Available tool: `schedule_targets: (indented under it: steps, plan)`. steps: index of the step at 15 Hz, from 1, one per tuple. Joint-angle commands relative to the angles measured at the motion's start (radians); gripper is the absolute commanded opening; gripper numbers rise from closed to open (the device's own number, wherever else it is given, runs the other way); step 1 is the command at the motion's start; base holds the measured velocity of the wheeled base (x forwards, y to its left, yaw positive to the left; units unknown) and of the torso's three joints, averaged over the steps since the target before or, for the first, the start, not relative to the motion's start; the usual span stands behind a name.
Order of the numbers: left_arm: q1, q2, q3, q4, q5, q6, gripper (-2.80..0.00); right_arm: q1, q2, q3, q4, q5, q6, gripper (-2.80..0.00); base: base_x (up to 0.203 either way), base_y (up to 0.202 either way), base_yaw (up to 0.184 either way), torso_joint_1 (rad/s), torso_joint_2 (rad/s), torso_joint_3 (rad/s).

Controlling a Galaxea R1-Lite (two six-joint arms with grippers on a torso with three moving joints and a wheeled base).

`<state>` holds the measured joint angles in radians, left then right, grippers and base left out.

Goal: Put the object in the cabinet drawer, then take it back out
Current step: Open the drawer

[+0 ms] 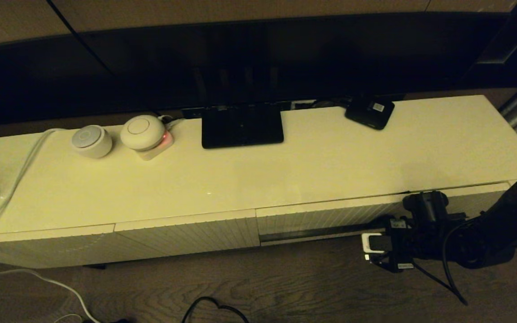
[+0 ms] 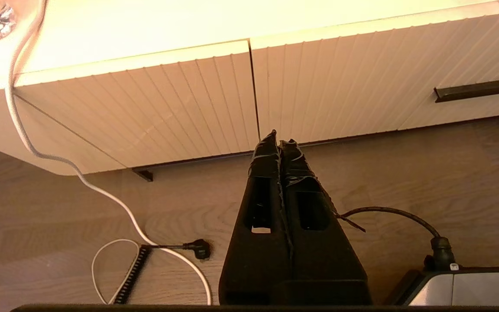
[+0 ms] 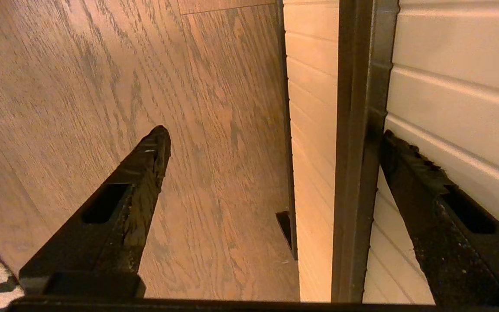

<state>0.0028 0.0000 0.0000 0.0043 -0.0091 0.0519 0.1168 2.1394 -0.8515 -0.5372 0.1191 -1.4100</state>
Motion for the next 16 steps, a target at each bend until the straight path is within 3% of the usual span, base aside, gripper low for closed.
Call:
schedule_targets:
  steps: [1, 10, 16]
  plan:
    - [0.0, 0.0, 0.003, 0.0, 0.0, 0.0, -2.8, -0.005, 0.017, -0.021, -0.008, -0.001, -0.007, 0.0, 0.0, 0.0, 0.0, 0.0, 0.0, 0.0]
    - [0.0, 0.0, 0.003, 0.0, 0.0, 0.0, -2.8, -0.008, 0.014, 0.071, 0.026, 0.001, -0.017, 0.0, 0.0, 0.0, 0.0, 0.0, 0.0, 0.0]
    - [0.0, 0.0, 0.003, 0.0, 0.0, 0.001, -2.8, 0.019, 0.006, 0.204, -0.07, 0.008, -0.023, 0.0, 0.0, 0.0, 0.0, 0.0, 0.0, 0.0]
